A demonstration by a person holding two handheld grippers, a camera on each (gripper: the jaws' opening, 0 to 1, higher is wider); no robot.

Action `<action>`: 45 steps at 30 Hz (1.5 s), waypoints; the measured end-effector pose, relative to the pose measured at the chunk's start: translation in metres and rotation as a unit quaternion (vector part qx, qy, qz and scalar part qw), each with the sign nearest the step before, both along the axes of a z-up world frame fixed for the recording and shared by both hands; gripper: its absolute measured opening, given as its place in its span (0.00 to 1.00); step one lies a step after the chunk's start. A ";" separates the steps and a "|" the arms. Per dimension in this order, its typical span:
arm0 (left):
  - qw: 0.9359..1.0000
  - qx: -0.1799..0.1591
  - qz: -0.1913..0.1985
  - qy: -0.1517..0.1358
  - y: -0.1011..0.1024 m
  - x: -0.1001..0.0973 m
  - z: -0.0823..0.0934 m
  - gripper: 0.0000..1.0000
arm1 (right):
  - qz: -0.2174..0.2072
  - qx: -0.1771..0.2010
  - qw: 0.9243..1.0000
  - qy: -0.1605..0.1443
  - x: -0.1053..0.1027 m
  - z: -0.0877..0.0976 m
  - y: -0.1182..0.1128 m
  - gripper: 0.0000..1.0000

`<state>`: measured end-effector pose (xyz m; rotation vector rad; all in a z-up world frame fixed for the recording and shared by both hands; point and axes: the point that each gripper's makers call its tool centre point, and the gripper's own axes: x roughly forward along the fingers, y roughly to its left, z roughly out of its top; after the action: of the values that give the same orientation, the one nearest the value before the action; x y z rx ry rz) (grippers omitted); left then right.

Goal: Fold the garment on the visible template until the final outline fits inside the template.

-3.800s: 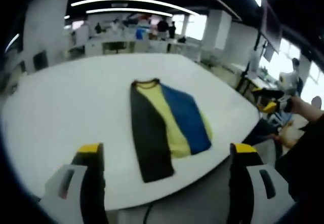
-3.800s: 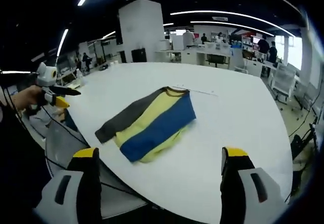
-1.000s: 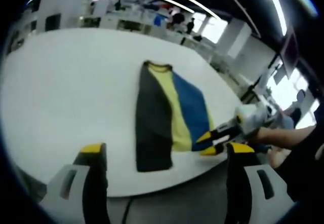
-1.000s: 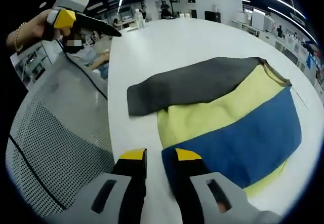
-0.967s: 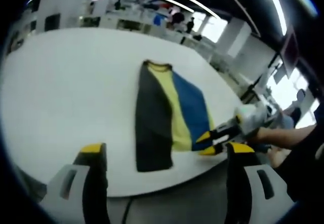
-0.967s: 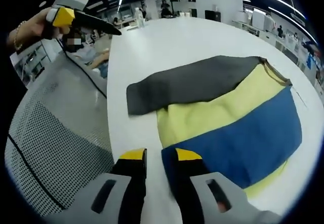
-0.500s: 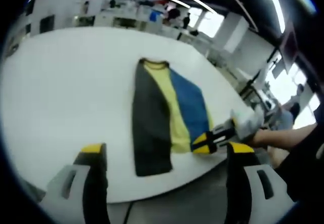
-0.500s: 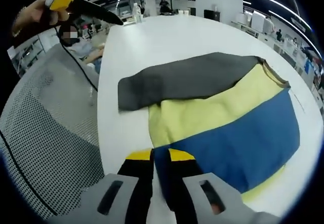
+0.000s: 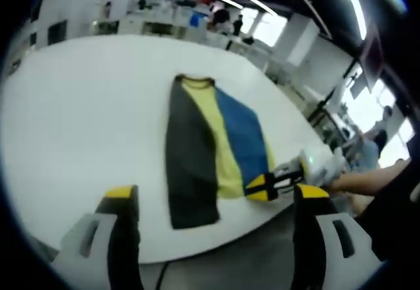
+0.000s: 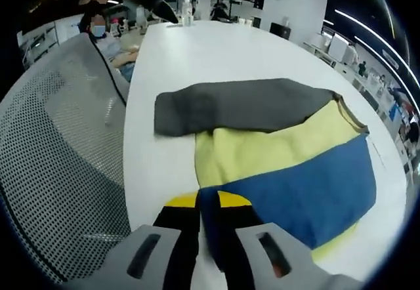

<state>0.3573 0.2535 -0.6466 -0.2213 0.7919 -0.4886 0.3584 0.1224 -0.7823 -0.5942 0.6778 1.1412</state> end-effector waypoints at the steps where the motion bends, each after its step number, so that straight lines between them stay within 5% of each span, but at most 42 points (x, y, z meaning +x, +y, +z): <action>1: 1.000 0.000 0.001 0.000 0.001 -0.001 -0.001 0.94 | -0.001 0.000 1.000 -0.001 -0.001 0.000 0.000 0.07; 14: 1.000 -0.006 0.006 0.001 0.001 -0.006 -0.002 0.93 | -0.036 0.032 0.998 0.031 -0.003 0.012 -0.004 0.02; 22: 1.000 -0.011 0.004 -0.012 -0.007 0.007 0.007 0.94 | -0.087 0.071 0.992 0.052 0.000 0.029 -0.006 0.01; 25: 1.000 -0.010 -0.003 -0.015 -0.010 0.008 0.008 0.94 | -0.146 0.122 0.979 0.078 0.008 0.042 -0.007 0.01; 30: 1.000 -0.011 -0.015 -0.019 -0.018 0.004 0.008 0.94 | -0.239 0.206 0.943 0.110 0.026 0.067 -0.018 0.01; 39: 1.000 -0.007 -0.023 -0.015 -0.019 -0.013 0.004 0.94 | -0.292 0.238 0.920 0.112 0.038 0.082 -0.040 0.01; 45: 1.000 -0.008 -0.022 -0.017 -0.018 -0.022 0.006 0.94 | -0.328 0.281 0.893 0.124 0.045 0.098 -0.047 0.01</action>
<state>0.3356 0.2355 -0.6407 -0.2109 0.7613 -0.5402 0.4031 0.0754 -0.6840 0.2791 0.6514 0.7140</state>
